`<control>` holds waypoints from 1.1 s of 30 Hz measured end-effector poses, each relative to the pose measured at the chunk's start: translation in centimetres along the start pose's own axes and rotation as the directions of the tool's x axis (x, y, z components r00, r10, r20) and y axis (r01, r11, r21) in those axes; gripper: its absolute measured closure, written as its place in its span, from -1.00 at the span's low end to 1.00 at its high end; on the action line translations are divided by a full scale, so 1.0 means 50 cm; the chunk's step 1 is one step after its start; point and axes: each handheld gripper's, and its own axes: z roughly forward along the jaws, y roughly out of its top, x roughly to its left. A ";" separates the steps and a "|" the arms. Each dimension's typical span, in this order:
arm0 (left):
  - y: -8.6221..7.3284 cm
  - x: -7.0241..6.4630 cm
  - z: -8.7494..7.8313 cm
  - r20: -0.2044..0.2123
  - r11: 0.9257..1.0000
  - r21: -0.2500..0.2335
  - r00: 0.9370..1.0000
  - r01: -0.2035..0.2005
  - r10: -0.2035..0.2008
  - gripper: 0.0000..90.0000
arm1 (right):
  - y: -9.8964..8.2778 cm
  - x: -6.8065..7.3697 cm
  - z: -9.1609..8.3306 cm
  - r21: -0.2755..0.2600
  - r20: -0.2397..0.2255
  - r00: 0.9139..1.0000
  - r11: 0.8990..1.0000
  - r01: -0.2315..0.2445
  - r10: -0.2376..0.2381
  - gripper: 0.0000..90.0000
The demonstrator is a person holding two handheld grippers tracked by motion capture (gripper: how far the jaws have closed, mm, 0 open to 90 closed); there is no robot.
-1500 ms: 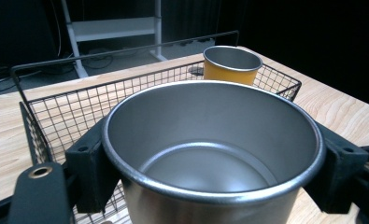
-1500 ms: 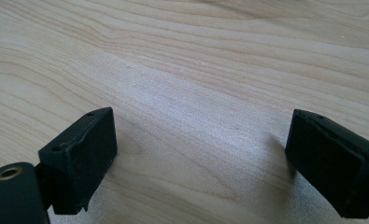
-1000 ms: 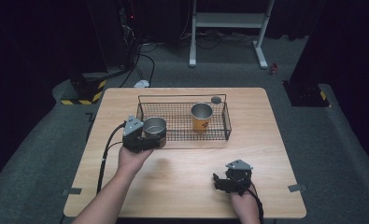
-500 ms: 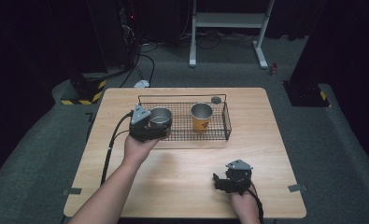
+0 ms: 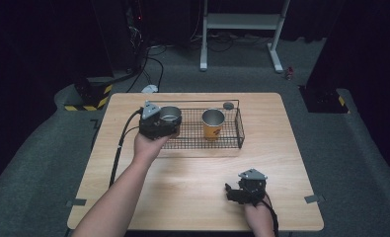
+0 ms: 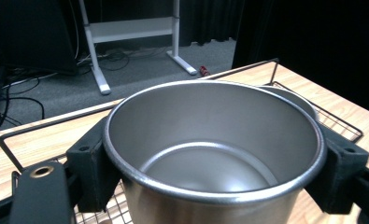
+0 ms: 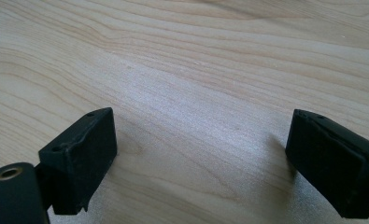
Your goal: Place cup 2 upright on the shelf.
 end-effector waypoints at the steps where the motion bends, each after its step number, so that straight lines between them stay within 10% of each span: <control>1: 0.001 0.002 0.005 -0.002 1.000 0.003 1.000 0.001 -0.001 -0.59 | 0.000 0.000 0.000 0.000 0.000 1.000 1.000 0.000 0.000 -0.80; 33: -0.028 0.038 0.124 -0.055 0.989 0.142 0.998 0.041 -0.034 -0.59 | 0.000 -0.001 0.000 -0.001 -0.001 1.000 1.000 0.004 -0.004 -0.80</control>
